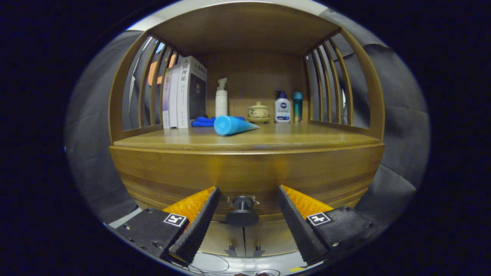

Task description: Pull open the drawer, take out the items inside it, and place them on the countertop above the cabinet.

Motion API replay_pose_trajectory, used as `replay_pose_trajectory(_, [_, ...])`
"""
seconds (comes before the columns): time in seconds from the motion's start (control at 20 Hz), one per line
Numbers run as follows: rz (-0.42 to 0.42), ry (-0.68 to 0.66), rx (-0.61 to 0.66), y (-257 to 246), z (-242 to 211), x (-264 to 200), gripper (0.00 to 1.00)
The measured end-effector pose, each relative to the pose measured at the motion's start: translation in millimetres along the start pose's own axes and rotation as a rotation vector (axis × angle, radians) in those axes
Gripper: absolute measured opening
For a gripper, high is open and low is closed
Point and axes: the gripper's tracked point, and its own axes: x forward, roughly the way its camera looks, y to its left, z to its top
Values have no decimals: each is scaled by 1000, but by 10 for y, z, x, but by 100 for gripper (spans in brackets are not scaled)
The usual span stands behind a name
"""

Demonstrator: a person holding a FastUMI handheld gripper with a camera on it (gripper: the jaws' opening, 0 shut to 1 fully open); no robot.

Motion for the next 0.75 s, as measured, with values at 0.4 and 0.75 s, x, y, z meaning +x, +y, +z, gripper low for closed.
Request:
replay_pose_trajectory(0.4, [124,-102,-12,88,414,-901,100])
replay_pose_trajectory(0.75, [218,-212,-25,102,727,-1940,100])
